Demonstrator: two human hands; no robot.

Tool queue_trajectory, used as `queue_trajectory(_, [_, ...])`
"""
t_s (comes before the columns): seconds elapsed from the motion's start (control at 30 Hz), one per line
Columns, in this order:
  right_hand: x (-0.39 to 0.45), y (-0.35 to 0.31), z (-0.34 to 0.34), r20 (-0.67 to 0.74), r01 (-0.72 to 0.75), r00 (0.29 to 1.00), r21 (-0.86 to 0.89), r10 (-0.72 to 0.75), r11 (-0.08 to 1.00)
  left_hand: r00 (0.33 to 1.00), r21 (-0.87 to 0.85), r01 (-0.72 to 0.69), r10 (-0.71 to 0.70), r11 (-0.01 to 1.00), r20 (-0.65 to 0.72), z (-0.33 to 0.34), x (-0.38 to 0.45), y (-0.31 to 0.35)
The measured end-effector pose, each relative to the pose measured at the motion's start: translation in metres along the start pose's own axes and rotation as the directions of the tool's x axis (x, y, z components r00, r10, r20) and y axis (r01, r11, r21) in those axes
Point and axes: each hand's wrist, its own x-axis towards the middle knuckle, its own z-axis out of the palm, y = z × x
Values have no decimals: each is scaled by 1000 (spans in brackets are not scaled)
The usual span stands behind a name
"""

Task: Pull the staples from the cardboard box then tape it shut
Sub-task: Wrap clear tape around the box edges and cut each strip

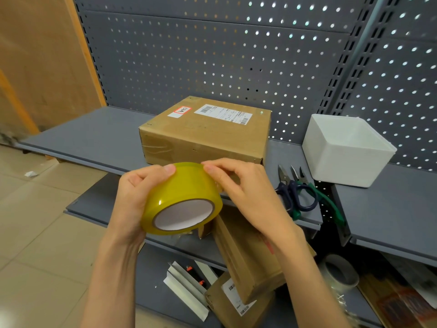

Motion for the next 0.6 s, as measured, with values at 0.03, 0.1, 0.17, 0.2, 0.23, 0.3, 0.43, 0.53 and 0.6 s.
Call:
queue_trajectory(0.03, [0, 0, 1, -5, -21, 1000, 35, 21, 999, 1000, 4, -9, 9, 1000, 1, 0, 0, 0])
queue_trajectory(0.1, [0, 1, 3, -39, -39, 998, 68, 41, 997, 1000, 0, -19, 19, 1000, -1, 1, 1, -1])
queue_trajectory(0.17, [0, 1, 4, -92, -73, 992, 118, 85, 990, 1000, -22, -24, 24, 999, -9, 2, 1, -2])
queue_trajectory(0.2, [1, 2, 4, -111, -93, 988, 144, 109, 985, 999, -22, -29, 29, 999, -13, 3, 1, -2])
queue_trajectory(0.23, [1, 2, 4, -112, -110, 985, 162, 129, 981, 999, -10, -36, 36, 999, -16, 4, 0, -2])
queue_trajectory(0.3, [1, 5, 6, -60, -162, 983, 172, 174, 972, 997, 15, -71, 71, 997, -17, 7, 0, 0])
queue_trajectory(0.43, [-1, 8, 8, 47, -256, 966, 256, 253, 932, 991, 37, -130, 131, 991, -28, 14, -1, 5])
queue_trajectory(0.53, [-3, 5, 9, 9, -209, 975, 398, 224, 893, 984, 113, -175, 178, 978, -22, 17, 0, 4])
queue_trajectory(0.6, [-3, 2, 12, -95, -169, 968, 431, 231, 886, 979, 153, -192, 201, 969, -41, 18, 1, 3])
